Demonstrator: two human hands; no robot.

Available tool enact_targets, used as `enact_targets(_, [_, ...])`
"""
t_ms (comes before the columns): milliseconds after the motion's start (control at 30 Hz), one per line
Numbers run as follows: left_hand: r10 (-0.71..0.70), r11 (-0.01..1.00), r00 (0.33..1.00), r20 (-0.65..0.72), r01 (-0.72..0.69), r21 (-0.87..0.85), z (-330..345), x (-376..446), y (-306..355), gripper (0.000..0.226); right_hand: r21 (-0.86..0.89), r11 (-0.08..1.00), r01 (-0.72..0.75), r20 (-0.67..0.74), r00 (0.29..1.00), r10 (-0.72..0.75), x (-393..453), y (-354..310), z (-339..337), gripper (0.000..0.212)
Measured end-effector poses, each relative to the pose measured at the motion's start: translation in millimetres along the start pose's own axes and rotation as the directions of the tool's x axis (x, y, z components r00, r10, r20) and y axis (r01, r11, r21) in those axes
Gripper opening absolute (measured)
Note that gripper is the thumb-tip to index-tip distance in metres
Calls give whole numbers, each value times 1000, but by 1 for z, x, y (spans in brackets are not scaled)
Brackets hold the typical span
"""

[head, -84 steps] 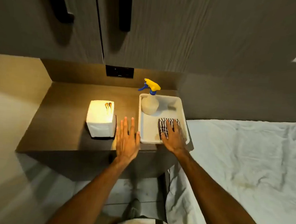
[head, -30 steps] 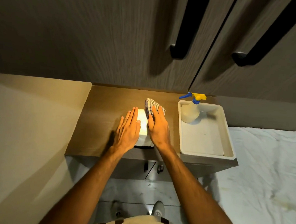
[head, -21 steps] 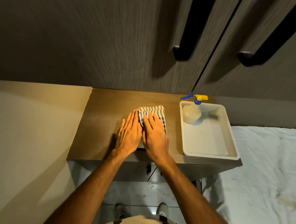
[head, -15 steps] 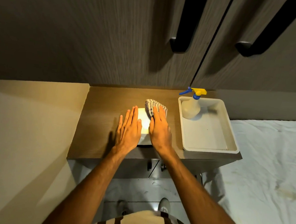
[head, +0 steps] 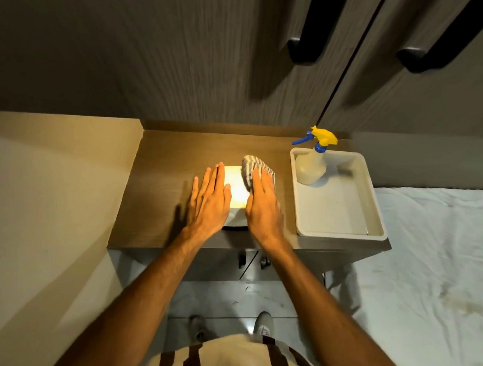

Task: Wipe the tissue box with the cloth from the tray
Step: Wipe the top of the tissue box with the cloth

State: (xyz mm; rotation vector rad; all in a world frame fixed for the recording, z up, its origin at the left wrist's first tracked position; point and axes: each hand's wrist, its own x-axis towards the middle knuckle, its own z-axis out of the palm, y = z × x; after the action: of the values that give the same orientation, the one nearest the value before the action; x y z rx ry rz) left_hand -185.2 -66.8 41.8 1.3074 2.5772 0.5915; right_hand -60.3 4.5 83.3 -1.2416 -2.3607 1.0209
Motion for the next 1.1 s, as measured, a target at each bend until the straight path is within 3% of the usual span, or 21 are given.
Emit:
enact_targets(100, [20,1000,1000,11,-20,9,2,0,-1,65,-245,951,186,-9,981,-194,-29,4,15,72])
enact_targets(233, [22,1000,1000,22,-22,4,3,1,-2,60,-280,906,317,70,948,-310,6,-9,6,61])
enact_targets(300, [19,1000,1000,22,-20,10,3,2,-2,60,-206,947,245,94,969,-230,29,-12,-3,58])
enact_targets(400, [13,1000,1000,10,-13,17,2,2,-3,60,47,998,29,29,999,-30,29,-10,-8,56])
enact_targets(433, [10,1000,1000,6,-10,12,2,1,-2,60,42,999,22,3,1000,-22,20,-8,-5,57])
enact_targets(567, [11,1000,1000,12,-11,3,2,0,-2,60,-145,971,193,-31,980,-199,-27,0,15,66])
enact_targets(700, [22,1000,999,26,-22,13,2,0,-2,61,-215,929,302,48,953,-299,7,-2,10,59])
enact_targets(800, [12,1000,1000,17,-12,-13,3,2,-2,60,-112,975,190,56,981,-184,36,0,0,58])
enact_targets(867, [-3,1000,1000,12,3,-16,4,2,-2,60,36,998,58,12,998,-58,27,3,0,58])
enact_targets(933, [-11,1000,1000,9,12,-20,4,1,-1,60,90,995,32,-24,999,-30,0,4,9,59])
enact_targets(1033, [12,1000,1000,12,-12,15,3,-1,-1,61,-150,970,192,-64,977,-203,-34,5,22,63])
enact_targets(1100, [25,998,999,28,-27,58,3,0,-3,61,-230,930,286,-20,954,-298,-23,1,19,61])
